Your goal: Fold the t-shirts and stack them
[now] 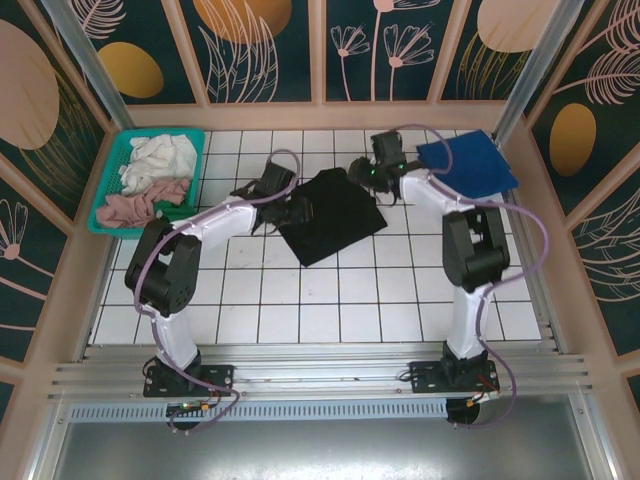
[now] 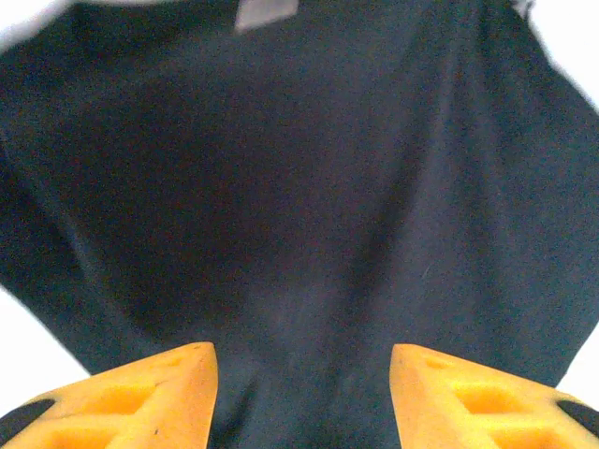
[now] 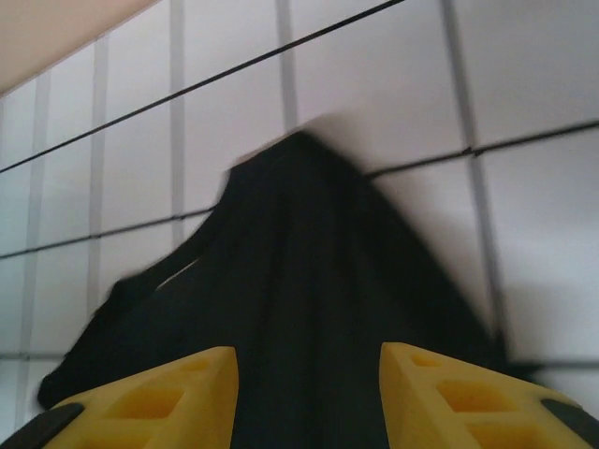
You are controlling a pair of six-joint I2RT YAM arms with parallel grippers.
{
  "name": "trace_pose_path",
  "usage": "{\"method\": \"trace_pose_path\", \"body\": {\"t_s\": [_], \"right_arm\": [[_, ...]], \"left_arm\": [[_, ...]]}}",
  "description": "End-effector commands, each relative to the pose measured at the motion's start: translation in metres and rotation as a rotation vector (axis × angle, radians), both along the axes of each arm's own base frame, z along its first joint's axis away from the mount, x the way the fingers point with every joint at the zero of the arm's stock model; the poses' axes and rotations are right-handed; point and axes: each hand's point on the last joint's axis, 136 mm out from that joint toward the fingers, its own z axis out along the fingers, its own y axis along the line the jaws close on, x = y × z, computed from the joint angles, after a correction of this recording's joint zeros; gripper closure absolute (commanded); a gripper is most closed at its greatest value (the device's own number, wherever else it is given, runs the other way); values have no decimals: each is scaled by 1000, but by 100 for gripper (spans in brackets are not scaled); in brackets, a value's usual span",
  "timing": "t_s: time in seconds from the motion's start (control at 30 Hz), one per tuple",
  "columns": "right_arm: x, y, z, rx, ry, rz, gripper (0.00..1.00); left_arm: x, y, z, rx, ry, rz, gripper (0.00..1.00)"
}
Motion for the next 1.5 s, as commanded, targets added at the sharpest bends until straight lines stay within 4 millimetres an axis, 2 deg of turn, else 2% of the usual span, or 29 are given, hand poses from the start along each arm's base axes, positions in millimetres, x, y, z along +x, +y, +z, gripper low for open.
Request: {"method": "trace_pose_path", "body": {"t_s": [0.0,0.07,0.13,0.23,0.33,0.4,0.5,0.63,0.7,0.77,0.83,0.93,1.07,1.13,1.17,1.2,1.33,1.47], "right_arm": [[-26,12,-22,43,-25,-8,55],[-39,11,-42,43,10,-4,55],[-45,-3,-62,7,54,-37,55],[-50,-24,-85,-10,101,-69,55],[-51,-38,-99,4,151,-76,53],[-50,-46,-98,-14,158,-81,50],[-45,-53,-77,-64,110,-90,44],[-47,-39,-44,-77,45,-54,40],[-54,-27,-36,-78,36,-24,40],[-63,-14,-37,-78,42,14,39],[-67,-5,-48,-65,75,39,39],[-62,-11,-71,-105,124,24,40],[-40,-16,-89,-96,157,54,41],[-27,-15,-88,-89,149,80,41],[-22,-11,-86,-83,143,103,42],[-18,-5,-80,-81,137,129,41],[-22,18,-60,-127,111,204,41],[-45,4,-48,-250,113,117,40]], "left_arm": [[35,7,-15,103,1,6,51],[51,8,-35,114,28,3,53],[60,16,-56,130,63,17,55],[59,30,-77,150,85,41,56],[44,44,-93,177,119,52,56],[32,50,-99,185,130,53,57],[13,61,-109,210,155,65,60],[-12,60,-110,152,182,55,66],[-29,52,-106,111,186,44,67],[-51,35,-103,68,190,17,68],[-78,5,-97,-26,198,-37,68],[-116,-37,-85,-163,214,-100,68],[-146,-93,-43,-338,183,-217,61],[-149,-101,-20,-407,155,-245,59],[-148,-98,-16,-400,142,-241,56],[-144,-92,1,-389,96,-232,53],[-131,-53,30,-327,9,-154,48],[-118,5,35,-266,-36,-15,46]]}}
